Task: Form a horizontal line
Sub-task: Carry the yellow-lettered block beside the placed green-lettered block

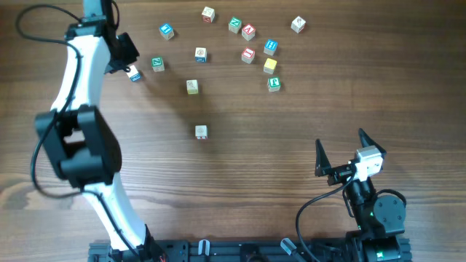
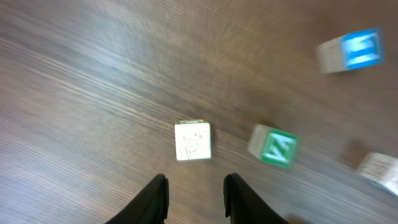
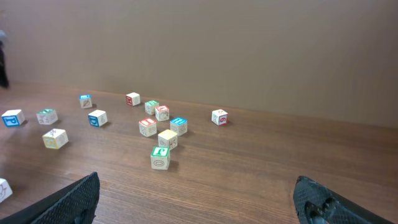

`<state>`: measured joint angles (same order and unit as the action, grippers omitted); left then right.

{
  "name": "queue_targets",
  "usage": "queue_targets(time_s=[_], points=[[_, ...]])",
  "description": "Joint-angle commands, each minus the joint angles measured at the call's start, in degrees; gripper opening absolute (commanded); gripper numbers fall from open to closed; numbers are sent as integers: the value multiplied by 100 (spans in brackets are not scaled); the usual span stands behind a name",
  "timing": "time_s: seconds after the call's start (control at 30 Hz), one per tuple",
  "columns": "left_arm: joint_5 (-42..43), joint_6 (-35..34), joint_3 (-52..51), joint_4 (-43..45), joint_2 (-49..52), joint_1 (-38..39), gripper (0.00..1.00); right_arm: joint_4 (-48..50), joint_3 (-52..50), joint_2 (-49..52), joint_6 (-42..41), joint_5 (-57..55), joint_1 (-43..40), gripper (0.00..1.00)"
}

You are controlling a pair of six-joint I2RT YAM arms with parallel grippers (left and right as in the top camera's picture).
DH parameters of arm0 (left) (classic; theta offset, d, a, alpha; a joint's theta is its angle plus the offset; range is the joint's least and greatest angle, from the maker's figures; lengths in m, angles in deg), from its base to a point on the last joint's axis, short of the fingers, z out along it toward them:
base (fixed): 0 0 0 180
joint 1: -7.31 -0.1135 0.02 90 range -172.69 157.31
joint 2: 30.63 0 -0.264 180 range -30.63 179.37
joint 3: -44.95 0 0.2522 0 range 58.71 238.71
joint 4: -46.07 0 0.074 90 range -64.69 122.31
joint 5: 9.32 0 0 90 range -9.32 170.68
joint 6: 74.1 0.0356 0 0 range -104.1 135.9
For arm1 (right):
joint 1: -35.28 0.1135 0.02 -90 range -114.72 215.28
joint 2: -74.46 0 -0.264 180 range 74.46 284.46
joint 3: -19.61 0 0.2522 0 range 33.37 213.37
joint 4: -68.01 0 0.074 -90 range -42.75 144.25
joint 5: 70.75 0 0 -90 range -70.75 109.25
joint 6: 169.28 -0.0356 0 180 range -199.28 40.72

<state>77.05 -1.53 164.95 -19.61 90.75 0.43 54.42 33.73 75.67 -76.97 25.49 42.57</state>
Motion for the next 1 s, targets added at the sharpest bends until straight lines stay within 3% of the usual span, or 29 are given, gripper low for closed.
queue_targets(time_s=[0.0, 0.17, 0.33, 0.73, 0.97], points=[[-94, 72, -15, -203, -706, -4, 37, 24, -4, -42, 63, 70, -20, 100], [-94, 70, -109, -229, -562, -4, 46, 24, -4, -42, 66, 72, -20, 100], [-96, 68, -553, 313, -120, -11, 67, 24, -4, -42, 63, 70, -20, 100], [26, 26, -758, 1244, 682, -11, 58, 22, -4, -42, 66, 70, -20, 100], [118, 28, -765, 1362, 925, -13, 52, 22, -4, -42, 66, 70, -20, 100]])
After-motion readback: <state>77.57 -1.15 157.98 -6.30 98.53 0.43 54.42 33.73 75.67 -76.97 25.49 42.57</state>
